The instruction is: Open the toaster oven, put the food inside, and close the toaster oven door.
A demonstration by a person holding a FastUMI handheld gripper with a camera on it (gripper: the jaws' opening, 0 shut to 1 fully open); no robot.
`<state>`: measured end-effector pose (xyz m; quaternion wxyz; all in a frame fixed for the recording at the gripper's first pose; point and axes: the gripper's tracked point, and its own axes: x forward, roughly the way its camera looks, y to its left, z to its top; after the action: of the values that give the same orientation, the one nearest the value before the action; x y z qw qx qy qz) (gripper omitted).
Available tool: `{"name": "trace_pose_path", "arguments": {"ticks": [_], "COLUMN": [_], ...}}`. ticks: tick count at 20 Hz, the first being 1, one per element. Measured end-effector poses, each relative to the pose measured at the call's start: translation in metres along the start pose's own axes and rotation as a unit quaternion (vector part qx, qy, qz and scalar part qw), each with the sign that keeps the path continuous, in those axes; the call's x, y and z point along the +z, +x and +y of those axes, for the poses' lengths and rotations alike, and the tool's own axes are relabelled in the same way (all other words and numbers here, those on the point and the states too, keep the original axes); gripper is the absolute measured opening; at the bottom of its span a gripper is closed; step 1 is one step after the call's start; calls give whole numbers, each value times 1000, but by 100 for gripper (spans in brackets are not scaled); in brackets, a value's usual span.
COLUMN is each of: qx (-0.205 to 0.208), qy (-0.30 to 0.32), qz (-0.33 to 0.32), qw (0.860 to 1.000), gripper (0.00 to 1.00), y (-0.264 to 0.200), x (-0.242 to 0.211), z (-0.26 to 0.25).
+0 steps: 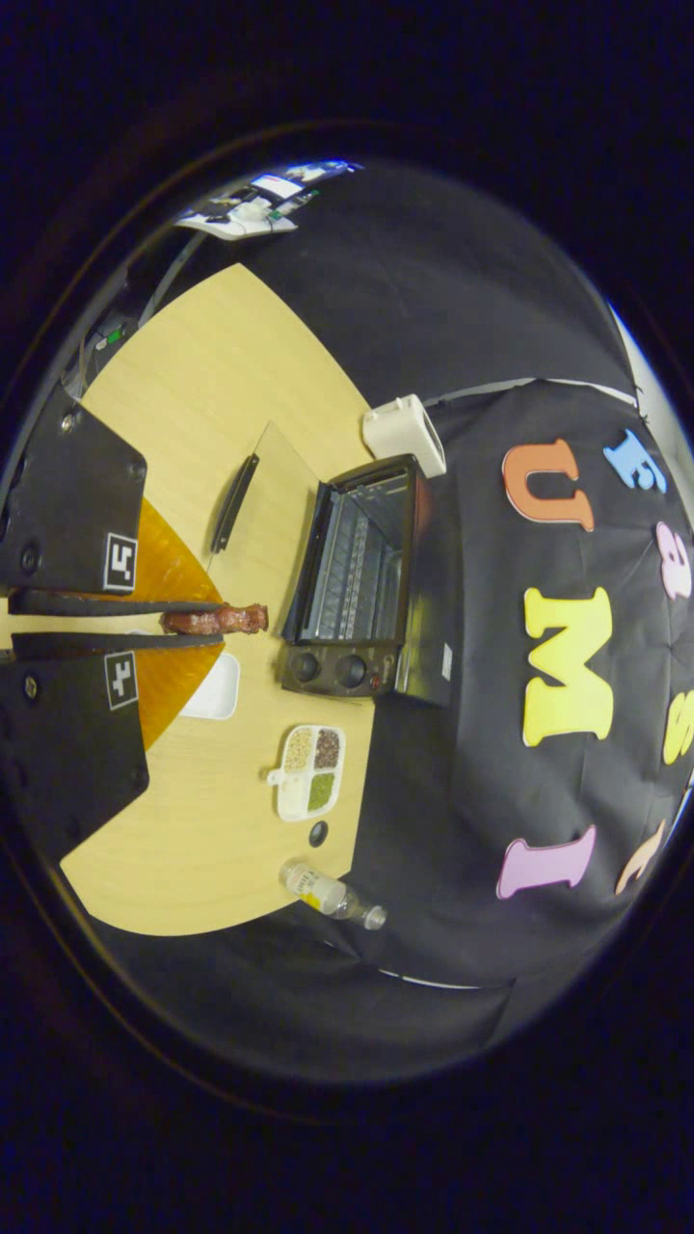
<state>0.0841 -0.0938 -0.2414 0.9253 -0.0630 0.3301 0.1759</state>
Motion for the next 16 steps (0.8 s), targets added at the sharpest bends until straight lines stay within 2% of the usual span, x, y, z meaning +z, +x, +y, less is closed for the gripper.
{"name": "trace_pose_path", "arguments": {"ticks": [8,12,16], "qx": [38,65,66], "qy": [-25,14,68], "qz": [-29,-79,-135], "qw": [999,995,986], "gripper": [10,10,10], "y": [48,87,134], "x": [31,55,74], "z": [80,115,125]}}
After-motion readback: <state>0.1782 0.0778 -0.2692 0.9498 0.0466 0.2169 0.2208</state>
